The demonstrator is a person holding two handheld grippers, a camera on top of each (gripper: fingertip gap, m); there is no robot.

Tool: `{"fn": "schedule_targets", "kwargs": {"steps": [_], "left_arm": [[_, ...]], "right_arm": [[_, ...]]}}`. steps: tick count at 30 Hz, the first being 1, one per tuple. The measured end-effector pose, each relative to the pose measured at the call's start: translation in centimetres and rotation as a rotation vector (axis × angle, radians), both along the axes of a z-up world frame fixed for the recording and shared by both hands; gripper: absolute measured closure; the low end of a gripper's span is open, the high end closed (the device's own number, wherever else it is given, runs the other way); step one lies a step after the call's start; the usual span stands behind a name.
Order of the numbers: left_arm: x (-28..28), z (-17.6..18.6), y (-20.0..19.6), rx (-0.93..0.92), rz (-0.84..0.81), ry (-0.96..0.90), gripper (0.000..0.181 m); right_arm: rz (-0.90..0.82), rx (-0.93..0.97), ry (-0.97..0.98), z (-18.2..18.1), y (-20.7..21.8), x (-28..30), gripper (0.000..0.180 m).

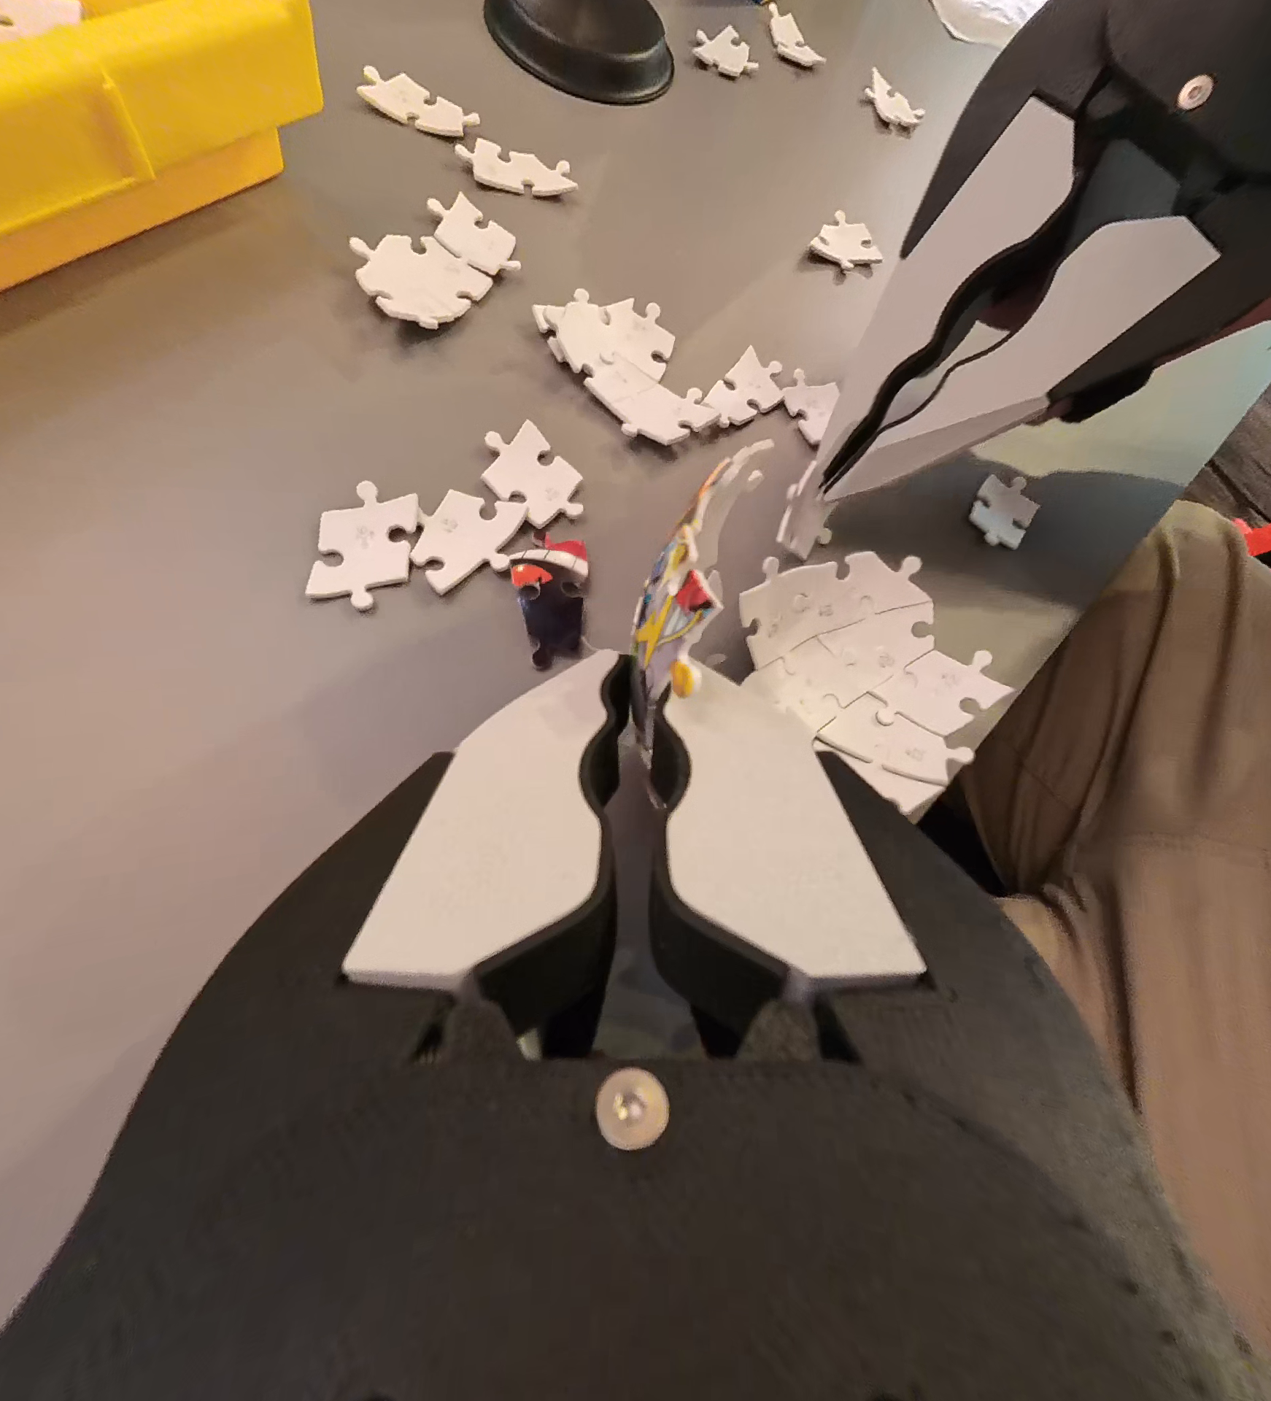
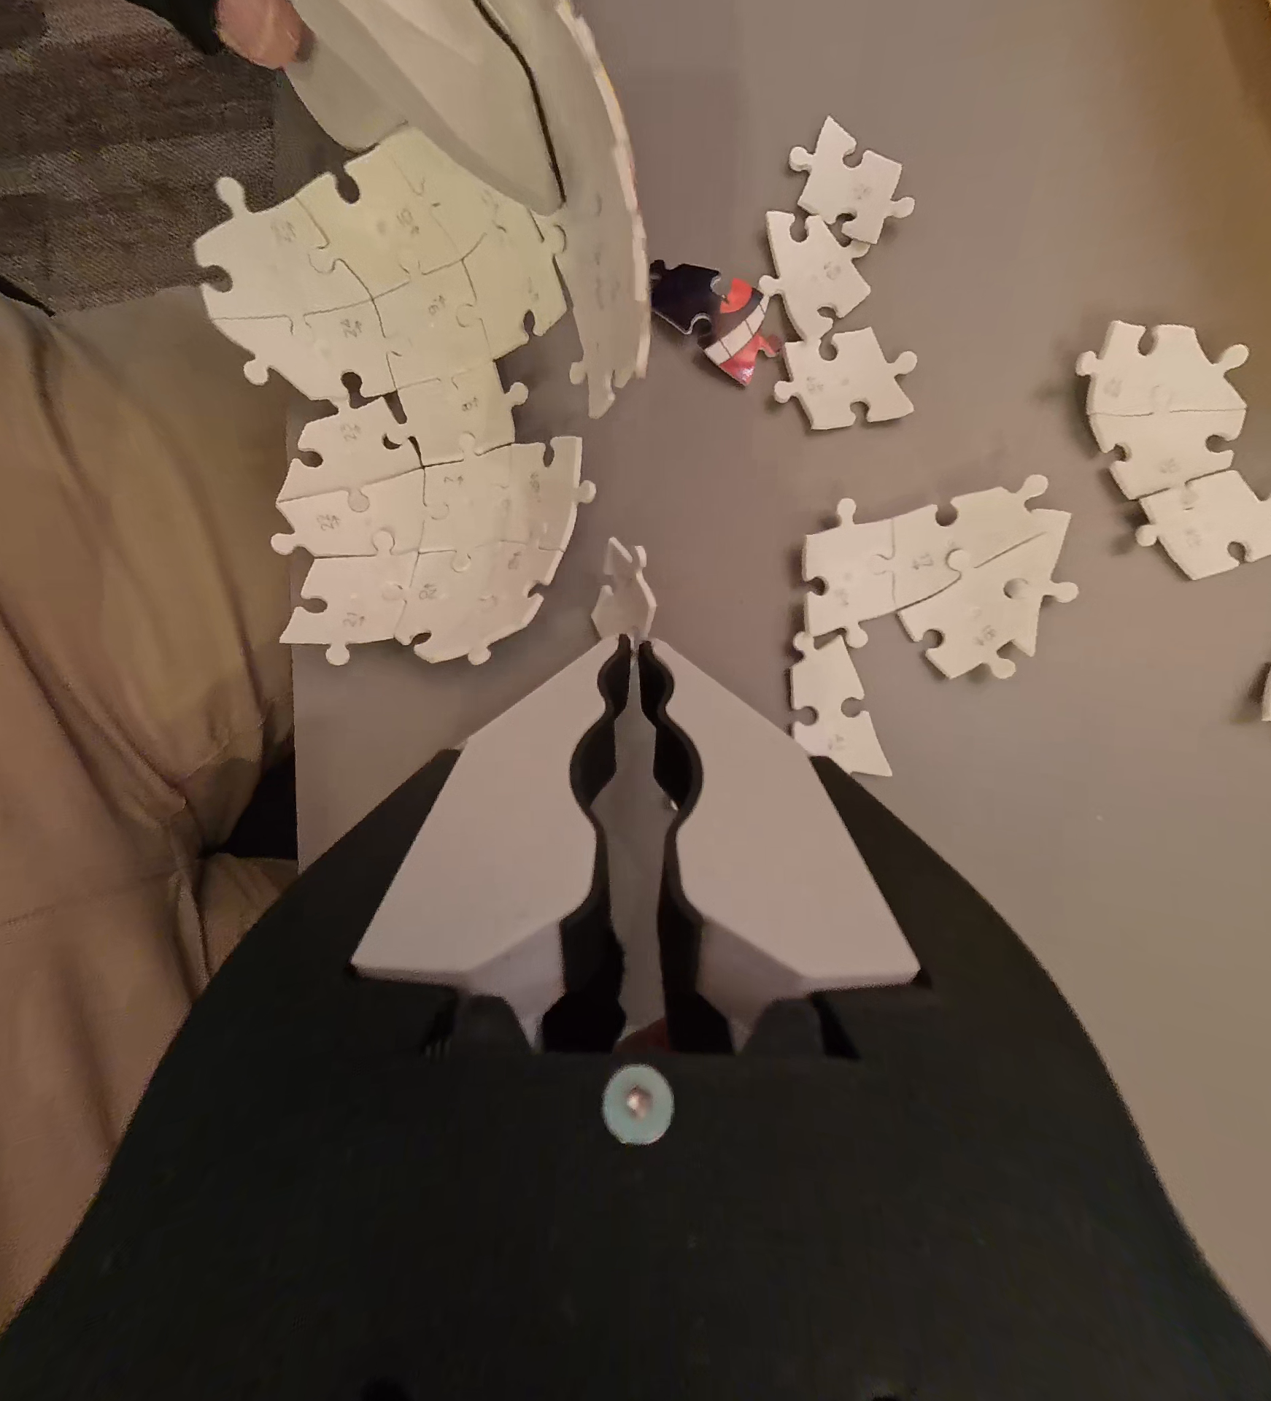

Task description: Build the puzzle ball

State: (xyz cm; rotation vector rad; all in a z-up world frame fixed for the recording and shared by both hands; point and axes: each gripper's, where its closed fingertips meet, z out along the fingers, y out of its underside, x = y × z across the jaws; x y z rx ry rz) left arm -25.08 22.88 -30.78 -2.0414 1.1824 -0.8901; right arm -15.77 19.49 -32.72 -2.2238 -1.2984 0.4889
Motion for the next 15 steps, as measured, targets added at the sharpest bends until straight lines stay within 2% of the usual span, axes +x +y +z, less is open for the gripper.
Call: {"fn": "schedule_targets", "kwargs": {"steps": [4,9,12,15], "left_arm": [[1.0,-0.2,0.1,-0.024,-0.025,0.004,0.178],[1.8,-0.3,0.3,-0.045,-0.051,0.004,0.178],[2.4,-0.4,0.3,-0.054,-0.068,0.008,0.178],[2.9,-0.5,0.2,-0.076,-0.081,0.014,0.178]], "right_arm": [[0.009,-0.007,-0.009,0.4,-0.1,0.9,0.180],[0.029,-0.010,0.034,3.1,0.0,2.1,0.180],[0.080,-0.018,0.035,4.4,-0.7,1.2,0.180],[0.132,-0.023,0.007,4.2,-1.3,-0.9,0.180]]}}
